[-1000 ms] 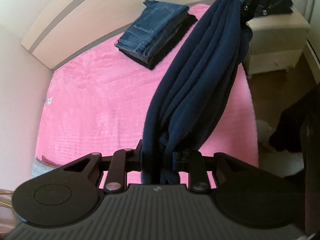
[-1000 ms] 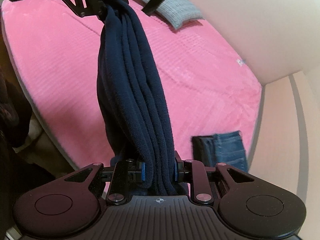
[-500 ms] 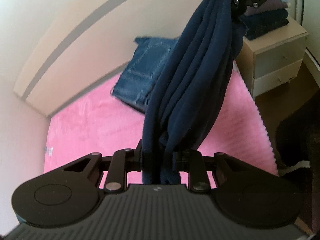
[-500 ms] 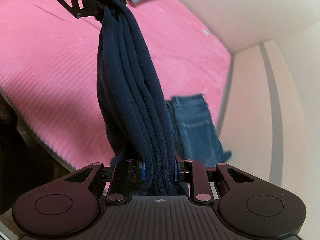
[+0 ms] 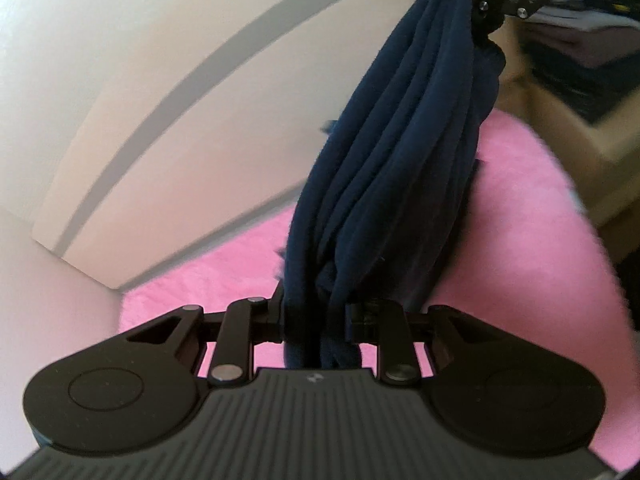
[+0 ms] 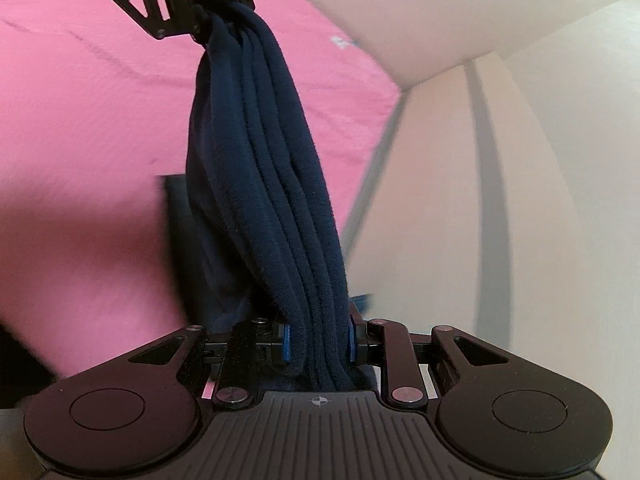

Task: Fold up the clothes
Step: 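Carry the hanging navy pants with both grippers toward the stack of jeans, then lower the navy pants onto the jeans stack with both grippers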

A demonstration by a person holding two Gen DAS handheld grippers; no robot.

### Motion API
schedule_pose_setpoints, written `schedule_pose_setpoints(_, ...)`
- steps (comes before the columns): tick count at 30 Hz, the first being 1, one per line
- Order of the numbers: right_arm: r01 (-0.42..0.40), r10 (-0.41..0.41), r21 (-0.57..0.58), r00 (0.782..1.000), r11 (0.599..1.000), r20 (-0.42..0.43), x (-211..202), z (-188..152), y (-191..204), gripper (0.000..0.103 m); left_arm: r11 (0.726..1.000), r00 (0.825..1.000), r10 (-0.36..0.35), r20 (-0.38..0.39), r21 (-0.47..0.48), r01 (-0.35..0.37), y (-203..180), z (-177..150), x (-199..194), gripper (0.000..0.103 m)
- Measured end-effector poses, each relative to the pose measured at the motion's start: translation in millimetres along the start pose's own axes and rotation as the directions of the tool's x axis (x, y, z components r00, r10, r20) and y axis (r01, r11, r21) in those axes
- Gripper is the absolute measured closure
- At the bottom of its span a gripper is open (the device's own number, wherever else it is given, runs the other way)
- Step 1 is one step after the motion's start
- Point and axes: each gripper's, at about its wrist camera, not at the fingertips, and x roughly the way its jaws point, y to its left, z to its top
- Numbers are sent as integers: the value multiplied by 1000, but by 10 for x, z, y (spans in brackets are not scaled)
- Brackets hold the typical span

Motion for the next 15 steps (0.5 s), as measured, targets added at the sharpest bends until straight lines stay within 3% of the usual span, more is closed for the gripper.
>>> schedule_pose_setpoints(3,100,-100,-21,995,995,30,412,-59,-367,80,996,996,86,14,26,-86,268,234,459,81)
schedule_pose_setpoints(6,128,-128,-23,992,991,23,955,-251,-174,80,986,986,163,44,31,-164,278,271,968,82)
schedule_pose_setpoints(9,153,-153,-27,988,988,15,1497,-443,24,79,992,994,112,0,62,-111,-102,30,1593,81)
schedule_pose_setpoints(11,55,-56,-48,998,997,-23,1794,-588,393,79,994,997,48,-60,103,-42,-471,-188,1926,81)
schedule_pose_setpoints(15,39,-39,-39,999,998,1,1809,-756,827,68,991,994,-1,-107,134,15,-940,-508,2157,81)
